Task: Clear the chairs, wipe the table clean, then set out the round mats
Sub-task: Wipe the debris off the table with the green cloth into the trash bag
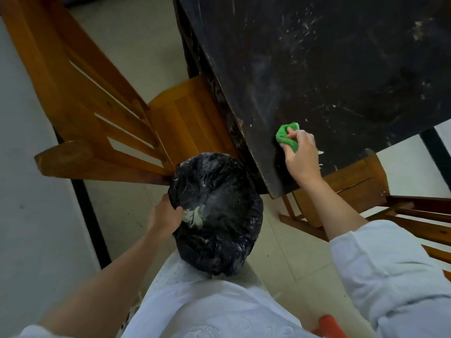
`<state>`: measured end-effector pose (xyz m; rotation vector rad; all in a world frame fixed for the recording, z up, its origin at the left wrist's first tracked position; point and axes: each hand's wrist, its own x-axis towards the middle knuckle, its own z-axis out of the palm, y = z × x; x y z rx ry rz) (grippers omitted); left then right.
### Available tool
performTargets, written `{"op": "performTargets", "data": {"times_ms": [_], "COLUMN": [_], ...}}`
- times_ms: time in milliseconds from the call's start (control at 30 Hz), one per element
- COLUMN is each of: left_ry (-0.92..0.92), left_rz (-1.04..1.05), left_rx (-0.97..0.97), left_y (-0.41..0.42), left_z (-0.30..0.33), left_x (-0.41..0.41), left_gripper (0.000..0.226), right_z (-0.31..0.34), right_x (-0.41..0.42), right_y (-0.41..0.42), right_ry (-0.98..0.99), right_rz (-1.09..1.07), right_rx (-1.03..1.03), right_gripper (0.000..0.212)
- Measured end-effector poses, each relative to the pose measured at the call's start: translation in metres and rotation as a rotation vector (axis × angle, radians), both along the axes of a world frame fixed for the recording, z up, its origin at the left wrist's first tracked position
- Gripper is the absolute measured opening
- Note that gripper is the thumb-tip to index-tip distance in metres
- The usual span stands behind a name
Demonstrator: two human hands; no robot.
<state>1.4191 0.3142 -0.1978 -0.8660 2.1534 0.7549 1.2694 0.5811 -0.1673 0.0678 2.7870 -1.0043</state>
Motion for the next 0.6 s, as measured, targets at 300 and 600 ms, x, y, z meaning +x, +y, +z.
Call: {"op": "performTargets", "data": {"times_ms": [300, 600], "left_ry": [-0.041, -0.081], "left_rz": [-0.006, 0.046], "left_rx": [-0.013, -0.002], "left_y": [0.003, 0.005], "left_z": [0.002, -0.01], "left_x": [-0.011, -0.021], "left_gripper": [0.038, 0.038], "right_z": [-0.008, -0.02], "right_x": [-0.001, -0.066], "right_y": [-0.006, 0.006], "right_ry": [0.1, 0.313], "right_rz": [0.068, -0.348], "right_rx": [0.199, 0.186], "right_gripper": [0.02, 0.031]}}
